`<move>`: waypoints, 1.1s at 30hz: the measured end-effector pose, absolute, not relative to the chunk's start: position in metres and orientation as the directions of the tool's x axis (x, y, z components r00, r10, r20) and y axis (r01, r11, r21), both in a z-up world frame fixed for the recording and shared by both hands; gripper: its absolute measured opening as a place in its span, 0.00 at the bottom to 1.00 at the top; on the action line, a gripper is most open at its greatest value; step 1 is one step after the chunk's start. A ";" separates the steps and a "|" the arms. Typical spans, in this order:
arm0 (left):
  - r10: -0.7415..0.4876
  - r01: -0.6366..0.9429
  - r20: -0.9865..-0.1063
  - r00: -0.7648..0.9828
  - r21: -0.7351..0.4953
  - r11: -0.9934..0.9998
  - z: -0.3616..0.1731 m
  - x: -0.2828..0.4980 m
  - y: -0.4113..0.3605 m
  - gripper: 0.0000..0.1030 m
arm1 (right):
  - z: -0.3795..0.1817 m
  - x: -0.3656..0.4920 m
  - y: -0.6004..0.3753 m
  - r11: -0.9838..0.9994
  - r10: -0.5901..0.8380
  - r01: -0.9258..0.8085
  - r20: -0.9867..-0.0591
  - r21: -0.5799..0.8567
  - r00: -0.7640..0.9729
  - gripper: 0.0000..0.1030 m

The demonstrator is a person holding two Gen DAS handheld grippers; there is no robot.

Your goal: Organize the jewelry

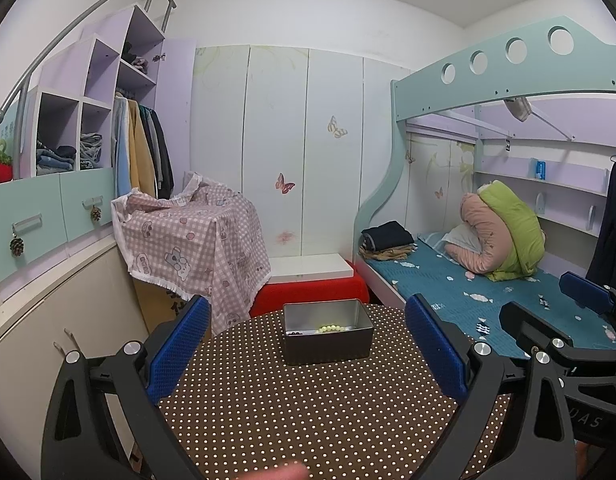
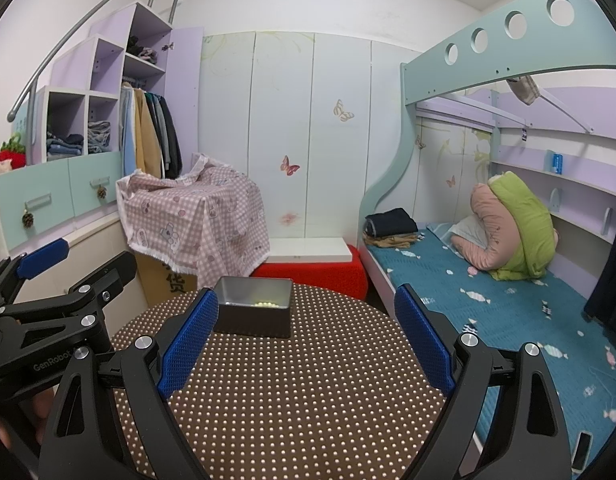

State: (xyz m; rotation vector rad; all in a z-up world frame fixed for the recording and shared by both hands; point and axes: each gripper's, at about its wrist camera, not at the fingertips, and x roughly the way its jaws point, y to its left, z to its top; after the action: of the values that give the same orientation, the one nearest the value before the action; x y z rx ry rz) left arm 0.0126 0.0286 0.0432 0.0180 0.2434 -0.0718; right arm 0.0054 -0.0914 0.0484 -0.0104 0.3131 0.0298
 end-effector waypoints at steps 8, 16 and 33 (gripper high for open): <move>-0.068 0.073 -0.242 0.968 0.010 0.997 0.042 0.013 0.029 0.92 | 0.048 0.005 -0.091 1.000 0.027 -0.030 -0.309 -0.006 0.951 0.84; -0.059 0.063 -0.239 0.969 0.007 0.998 0.043 0.014 0.032 0.92 | 0.047 0.006 -0.090 0.999 0.028 -0.032 -0.311 -0.007 0.950 0.84; -0.055 0.059 -0.246 0.968 0.010 0.998 0.043 0.015 0.034 0.92 | 0.046 0.007 -0.090 0.999 0.031 -0.034 -0.312 -0.006 0.949 0.84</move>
State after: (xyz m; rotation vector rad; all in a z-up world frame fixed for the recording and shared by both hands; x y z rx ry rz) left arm 0.0148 0.0343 0.0434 0.0174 0.2484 -0.0578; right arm 0.0070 -0.0901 0.0464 -0.0110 0.3176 0.0330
